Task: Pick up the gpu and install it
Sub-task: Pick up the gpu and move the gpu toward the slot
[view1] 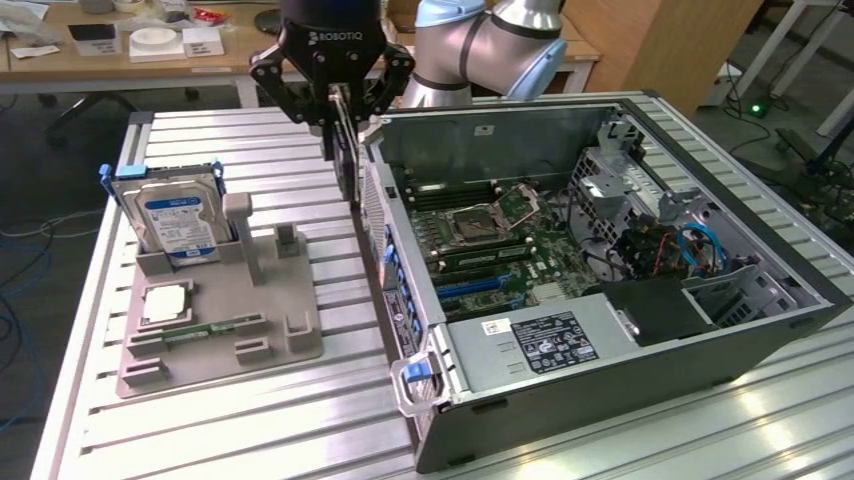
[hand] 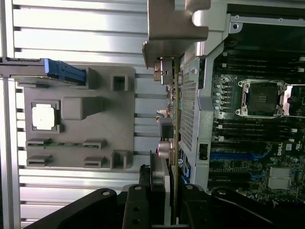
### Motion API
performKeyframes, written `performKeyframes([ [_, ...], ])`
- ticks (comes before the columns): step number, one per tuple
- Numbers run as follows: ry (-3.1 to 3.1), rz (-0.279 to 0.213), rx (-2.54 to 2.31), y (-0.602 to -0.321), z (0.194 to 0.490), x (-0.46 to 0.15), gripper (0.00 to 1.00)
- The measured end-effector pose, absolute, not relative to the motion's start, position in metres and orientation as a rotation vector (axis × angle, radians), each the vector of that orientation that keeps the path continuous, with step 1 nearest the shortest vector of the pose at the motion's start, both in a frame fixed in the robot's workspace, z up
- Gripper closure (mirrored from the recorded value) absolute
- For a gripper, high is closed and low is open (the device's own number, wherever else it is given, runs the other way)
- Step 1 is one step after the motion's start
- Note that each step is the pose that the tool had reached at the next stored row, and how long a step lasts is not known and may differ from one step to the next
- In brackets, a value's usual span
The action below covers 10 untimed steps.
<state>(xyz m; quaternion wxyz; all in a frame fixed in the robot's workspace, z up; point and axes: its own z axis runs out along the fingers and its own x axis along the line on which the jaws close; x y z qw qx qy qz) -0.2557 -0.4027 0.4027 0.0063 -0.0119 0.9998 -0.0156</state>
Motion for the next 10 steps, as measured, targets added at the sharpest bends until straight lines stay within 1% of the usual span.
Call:
performKeyframes([
  [10,3.128,-0.049,-0.037,-0.403,0.403,-0.244,0.72],
])
